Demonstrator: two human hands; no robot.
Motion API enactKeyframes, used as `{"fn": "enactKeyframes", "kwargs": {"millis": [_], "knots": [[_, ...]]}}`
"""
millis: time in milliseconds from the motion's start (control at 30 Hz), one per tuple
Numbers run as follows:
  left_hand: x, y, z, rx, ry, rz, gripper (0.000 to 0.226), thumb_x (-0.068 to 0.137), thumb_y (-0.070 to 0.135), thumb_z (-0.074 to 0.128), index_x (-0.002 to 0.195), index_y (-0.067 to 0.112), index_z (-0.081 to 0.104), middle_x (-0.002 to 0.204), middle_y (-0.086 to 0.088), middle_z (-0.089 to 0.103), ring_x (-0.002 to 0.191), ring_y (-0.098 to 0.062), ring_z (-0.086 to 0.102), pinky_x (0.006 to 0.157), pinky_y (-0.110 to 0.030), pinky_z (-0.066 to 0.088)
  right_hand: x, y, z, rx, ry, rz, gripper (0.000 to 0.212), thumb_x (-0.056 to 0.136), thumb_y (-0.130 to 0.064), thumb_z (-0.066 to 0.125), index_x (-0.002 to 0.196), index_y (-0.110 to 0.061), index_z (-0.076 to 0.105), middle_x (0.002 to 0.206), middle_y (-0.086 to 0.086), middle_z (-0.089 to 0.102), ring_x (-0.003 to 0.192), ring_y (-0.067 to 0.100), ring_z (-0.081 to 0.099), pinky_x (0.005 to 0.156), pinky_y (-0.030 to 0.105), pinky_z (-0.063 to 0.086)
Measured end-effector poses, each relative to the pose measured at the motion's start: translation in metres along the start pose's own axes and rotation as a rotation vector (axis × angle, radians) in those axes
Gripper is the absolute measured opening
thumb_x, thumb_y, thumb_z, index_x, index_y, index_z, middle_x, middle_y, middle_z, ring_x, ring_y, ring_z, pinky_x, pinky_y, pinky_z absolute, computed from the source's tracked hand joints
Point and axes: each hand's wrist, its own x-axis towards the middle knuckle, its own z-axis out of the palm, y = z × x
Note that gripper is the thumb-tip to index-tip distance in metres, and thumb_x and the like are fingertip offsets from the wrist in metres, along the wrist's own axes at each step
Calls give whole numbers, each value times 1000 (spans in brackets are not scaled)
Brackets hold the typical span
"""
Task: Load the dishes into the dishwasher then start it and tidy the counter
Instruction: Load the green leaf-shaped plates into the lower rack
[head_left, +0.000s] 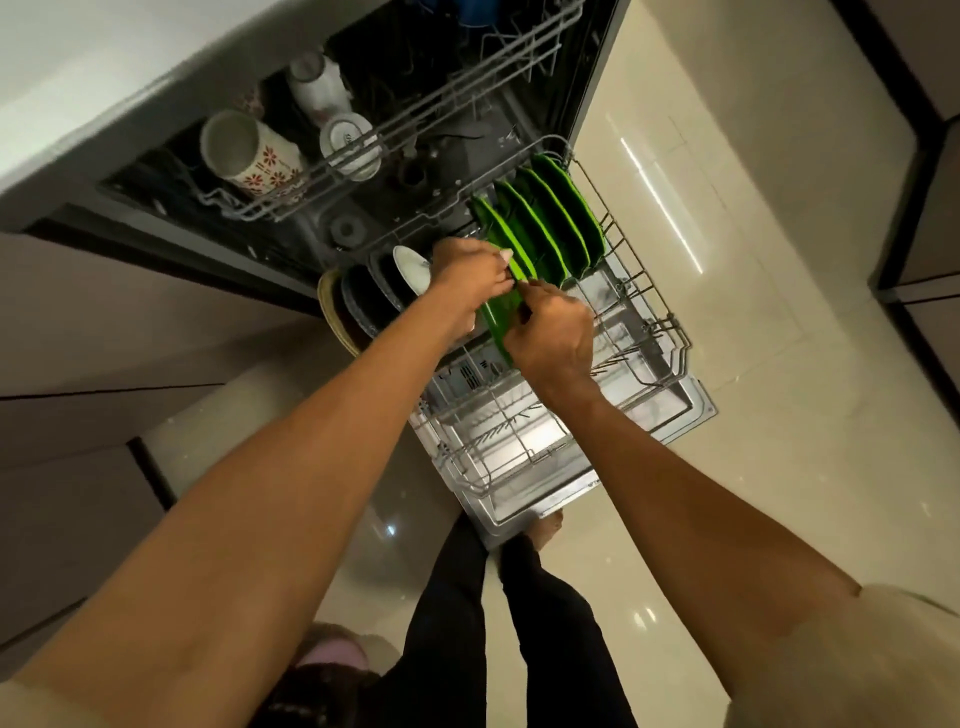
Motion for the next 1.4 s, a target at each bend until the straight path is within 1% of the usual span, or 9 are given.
{"fn": "enactKeyframes", "kwargs": {"millis": [100, 267, 433, 533, 633, 800, 1000, 1167, 1400], "knots": [[36, -1, -1, -41, 93, -75, 11, 88, 2, 73, 88, 3, 61, 93, -19, 69, 74, -24, 69, 49, -23, 55, 6, -1, 22, 27, 17, -79, 49, 88, -30, 38, 102, -2, 75, 95, 16, 75, 75, 35, 71, 67, 45, 62], [78, -10, -4, -69, 145, -111, 10, 86, -13, 66, 84, -3, 63, 73, -13, 63, 63, -20, 64, 44, -22, 52, 20, 16, 70, 2, 44, -91, 23, 90, -6, 63, 110, -1, 74, 117, 23, 70, 91, 41, 73, 71, 48, 63], [112, -21, -10, -53, 57, -114, 29, 96, -10, 53, 125, -15, 56, 104, -18, 63, 96, -29, 62, 78, -30, 58, 31, 34, 118, 52, -37, -57, 36, 90, 0, 65, 126, -5, 68, 136, 17, 62, 101, 38, 72, 72, 46, 63], [134, -27, -16, -93, 137, -107, 15, 90, -11, 61, 104, -7, 63, 70, -9, 69, 63, -16, 68, 53, -22, 56, 38, 39, 139, 70, -62, 2, 40, 89, 3, 64, 128, -3, 66, 138, 16, 61, 108, 35, 70, 84, 45, 61], [152, -34, -19, -89, 140, -152, 9, 89, -9, 64, 90, 0, 64, 49, 0, 65, 49, -8, 66, 63, -27, 60, 42, 41, 153, 102, -77, 79, 45, 89, 3, 61, 133, -6, 64, 142, 14, 58, 122, 30, 63, 97, 44, 56], [168, -46, -21, -190, 102, -230, 36, 102, -5, 45, 138, -7, 47, 137, -24, 56, 130, -32, 54, 105, -35, 45, 45, 45, 168, 163, -25, 204, 38, 94, -4, 60, 129, -15, 68, 138, 5, 63, 117, 18, 67, 97, 22, 48], [181, -63, -26, -181, 152, -244, 38, 94, -8, 59, 131, -10, 53, 76, -11, 66, 51, -8, 68, 46, -22, 55, 39, 56, 180, 164, -105, 209, 33, 95, -7, 61, 126, -18, 71, 143, 1, 59, 120, 12, 64, 91, 10, 39], [191, -69, -24, -241, 178, -230, 36, 99, -4, 53, 135, -5, 51, 125, -19, 65, 117, -25, 63, 71, -23, 54, 41, 65, 191, 121, -163, 133, 49, 93, -1, 60, 138, -20, 61, 152, 3, 50, 122, 15, 63, 90, 21, 52], [206, -65, -23, -271, 274, -148, 28, 96, -2, 59, 124, -3, 60, 107, -14, 64, 104, -20, 64, 84, -27, 53, 55, 64, 196, 113, -347, 102, 82, 88, 7, 54, 160, -15, 21, 164, 19, 24, 146, 33, 35, 110, 43, 47]]}}
